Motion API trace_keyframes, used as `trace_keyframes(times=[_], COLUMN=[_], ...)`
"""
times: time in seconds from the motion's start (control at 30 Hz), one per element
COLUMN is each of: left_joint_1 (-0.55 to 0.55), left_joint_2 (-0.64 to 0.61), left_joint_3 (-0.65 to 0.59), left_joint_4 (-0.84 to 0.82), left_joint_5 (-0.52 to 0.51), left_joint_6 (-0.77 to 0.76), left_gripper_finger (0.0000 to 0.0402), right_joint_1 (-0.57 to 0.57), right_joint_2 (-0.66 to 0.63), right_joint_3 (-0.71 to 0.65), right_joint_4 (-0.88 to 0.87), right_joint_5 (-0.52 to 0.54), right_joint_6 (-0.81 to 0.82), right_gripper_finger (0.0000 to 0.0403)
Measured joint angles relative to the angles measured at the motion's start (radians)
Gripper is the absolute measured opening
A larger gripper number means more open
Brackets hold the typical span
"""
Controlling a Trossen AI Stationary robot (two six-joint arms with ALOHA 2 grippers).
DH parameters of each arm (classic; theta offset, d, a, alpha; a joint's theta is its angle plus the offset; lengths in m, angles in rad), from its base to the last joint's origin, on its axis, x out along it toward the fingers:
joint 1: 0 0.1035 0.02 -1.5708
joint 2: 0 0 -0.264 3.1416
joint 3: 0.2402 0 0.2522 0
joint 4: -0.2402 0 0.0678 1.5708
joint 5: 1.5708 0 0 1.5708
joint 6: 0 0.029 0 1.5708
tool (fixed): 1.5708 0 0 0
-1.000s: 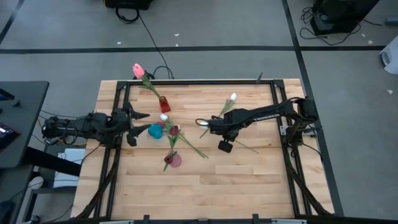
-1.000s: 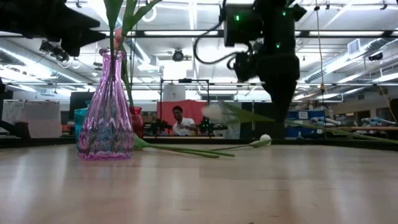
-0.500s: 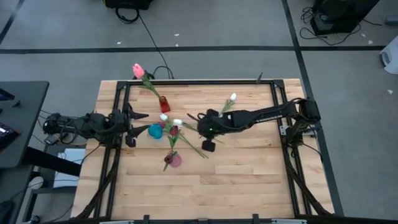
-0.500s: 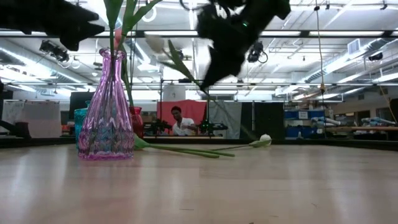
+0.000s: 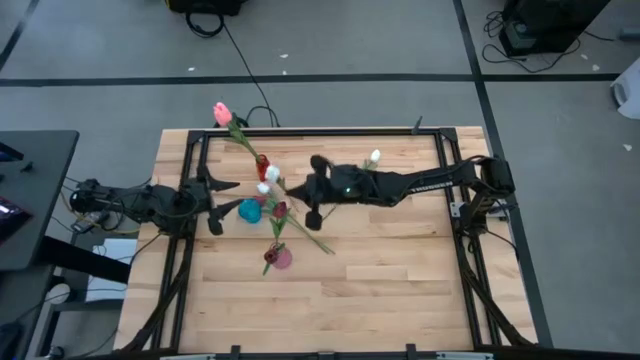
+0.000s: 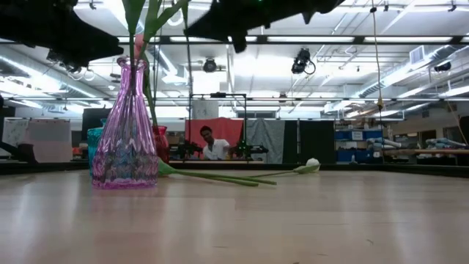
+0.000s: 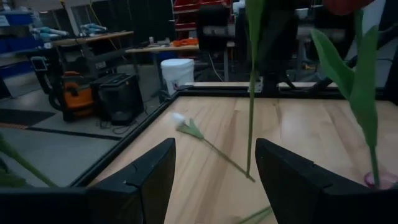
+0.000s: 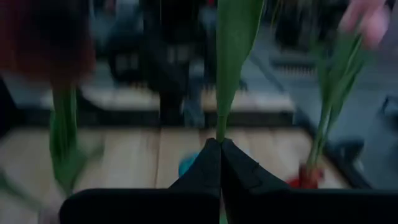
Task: Sort flowers into vase by color
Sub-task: Put the bottom right white tulip into the blue vase
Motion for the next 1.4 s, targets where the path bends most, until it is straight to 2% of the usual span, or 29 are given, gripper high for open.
trace_keyframes(times=[0.2,0.33,0.6,0.8,1.1,1.3,1.4], left_joint_1=[0.000,0.001,0.017,0.107,0.294,0.365,0.394], left_joint_2=[0.086,0.173,0.337,0.455,0.626,0.707,0.733], left_joint_3=[-0.048,-0.062,-0.038,0.025,0.135,0.148,0.148], left_joint_4=[0.163,0.325,0.498,0.590,0.620,0.739,0.796], left_joint_5=[0.001,0.001,-0.025,-0.003,0.155,0.175,0.223], left_joint_6=[0.004,0.027,0.067,0.144,0.161,0.209,0.216], left_gripper_finger=[0.0227,0.0227,0.0227,0.0227,0.0227,0.0227,0.0227], right_joint_1=[-0.013,-0.013,-0.026,-0.054,-0.135,-0.146,-0.149], right_joint_2=[0.000,0.000,0.000,0.000,0.000,0.000,0.000], right_joint_3=[0.001,0.001,0.001,0.001,0.000,0.000,0.000], right_joint_4=[0.189,0.190,0.179,0.168,0.257,0.313,0.321], right_joint_5=[-0.105,-0.115,-0.115,-0.102,-0.132,-0.144,-0.141], right_joint_6=[0.035,0.051,0.041,0.007,-0.023,-0.058,-0.056], right_gripper_finger=[0.0006,0.0006,0.0005,0.0005,0.0005,0.0006,0.0006])
